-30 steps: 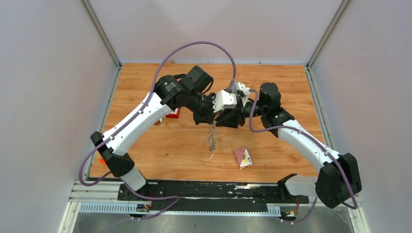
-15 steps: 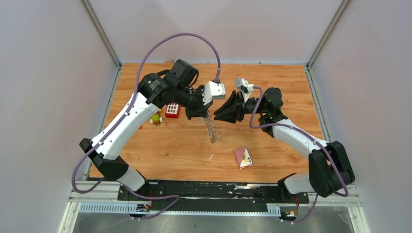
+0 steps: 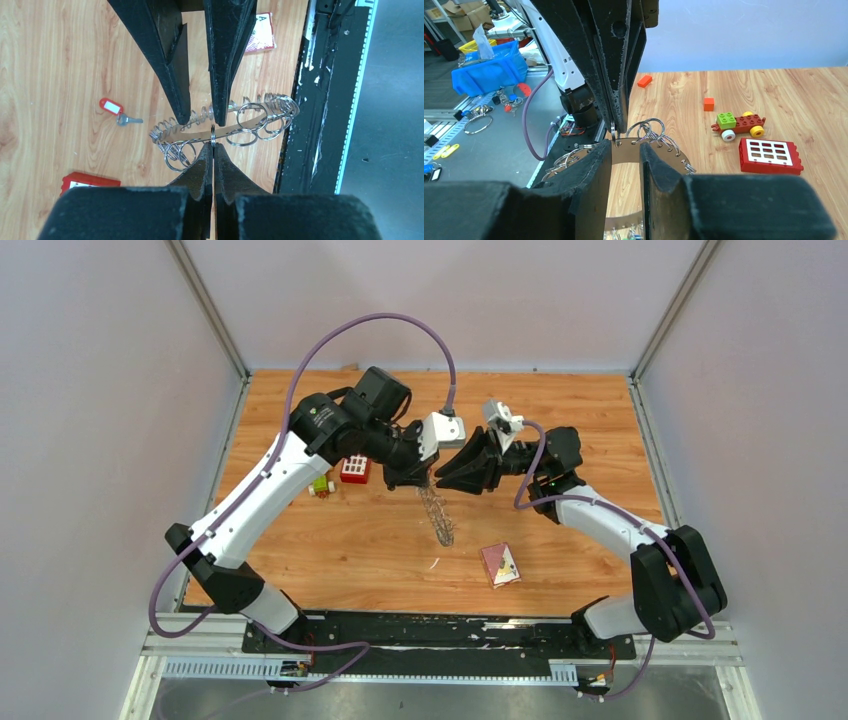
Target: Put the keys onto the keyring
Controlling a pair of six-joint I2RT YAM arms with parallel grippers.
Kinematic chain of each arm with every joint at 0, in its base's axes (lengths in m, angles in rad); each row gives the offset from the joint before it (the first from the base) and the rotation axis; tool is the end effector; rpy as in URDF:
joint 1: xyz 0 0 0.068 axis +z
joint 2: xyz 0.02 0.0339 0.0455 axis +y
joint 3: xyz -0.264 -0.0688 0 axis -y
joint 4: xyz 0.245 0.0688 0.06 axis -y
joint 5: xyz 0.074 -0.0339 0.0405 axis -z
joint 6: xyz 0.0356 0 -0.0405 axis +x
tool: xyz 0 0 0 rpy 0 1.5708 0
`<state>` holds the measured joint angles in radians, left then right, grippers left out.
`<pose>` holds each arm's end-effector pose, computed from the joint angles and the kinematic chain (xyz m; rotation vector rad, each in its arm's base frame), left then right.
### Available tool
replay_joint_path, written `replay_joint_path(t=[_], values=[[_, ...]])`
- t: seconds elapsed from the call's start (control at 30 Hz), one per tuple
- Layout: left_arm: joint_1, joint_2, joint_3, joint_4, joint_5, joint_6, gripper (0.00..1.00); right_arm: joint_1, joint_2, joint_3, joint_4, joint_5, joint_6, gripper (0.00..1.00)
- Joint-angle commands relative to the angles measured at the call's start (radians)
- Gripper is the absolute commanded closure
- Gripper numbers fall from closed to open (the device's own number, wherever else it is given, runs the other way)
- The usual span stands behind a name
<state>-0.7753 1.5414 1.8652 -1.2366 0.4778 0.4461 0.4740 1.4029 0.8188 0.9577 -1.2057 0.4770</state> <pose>0.1957 -0.2147 0.4287 1.5873 1.9090 -0.7328 0.2465 0.1638 0.3204 -1.1519 1.1449 1.4668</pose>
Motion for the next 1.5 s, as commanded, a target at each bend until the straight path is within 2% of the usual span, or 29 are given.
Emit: replay_joint_path(t=[0.0, 0.33, 0.57, 0.87, 0.97, 1.07, 1.17, 1.33, 1.47], values=[[0.002, -0.031, 0.012, 0.047, 0.043, -0.026, 1.00, 0.015, -0.021, 0.009, 0.036, 0.000, 0.011, 0.73], [0.002, -0.024, 0.015, 0.051, 0.048, -0.034, 1.00, 0.034, -0.007, 0.016, 0.031, -0.005, 0.012, 0.81], [0.002, -0.023, 0.013, 0.054, 0.046, -0.037, 1.00, 0.040, -0.012, 0.017, 0.024, 0.001, 0.013, 1.00], [0.031, -0.033, 0.007, 0.075, 0.055, -0.038, 1.00, 0.019, -0.045, 0.013, -0.017, 0.022, -0.003, 1.00], [0.070, -0.060, -0.019, 0.120, 0.093, -0.040, 0.87, -0.009, -0.061, 0.018, -0.003, 0.039, 0.037, 1.00], [0.114, -0.096, -0.077, 0.201, 0.150, -0.052, 0.70, -0.029, -0.084, 0.027, 0.000, 0.062, 0.076, 1.00], [0.153, -0.134, -0.140, 0.298, 0.200, -0.085, 0.61, -0.044, -0.103, 0.031, -0.002, 0.076, 0.103, 1.00], [0.200, -0.207, -0.278, 0.492, 0.320, -0.156, 0.59, -0.078, -0.107, 0.020, 0.015, 0.104, 0.146, 1.00], [0.203, -0.308, -0.492, 0.787, 0.430, -0.266, 0.61, -0.087, -0.103, 0.016, 0.080, 0.114, 0.210, 1.00]])
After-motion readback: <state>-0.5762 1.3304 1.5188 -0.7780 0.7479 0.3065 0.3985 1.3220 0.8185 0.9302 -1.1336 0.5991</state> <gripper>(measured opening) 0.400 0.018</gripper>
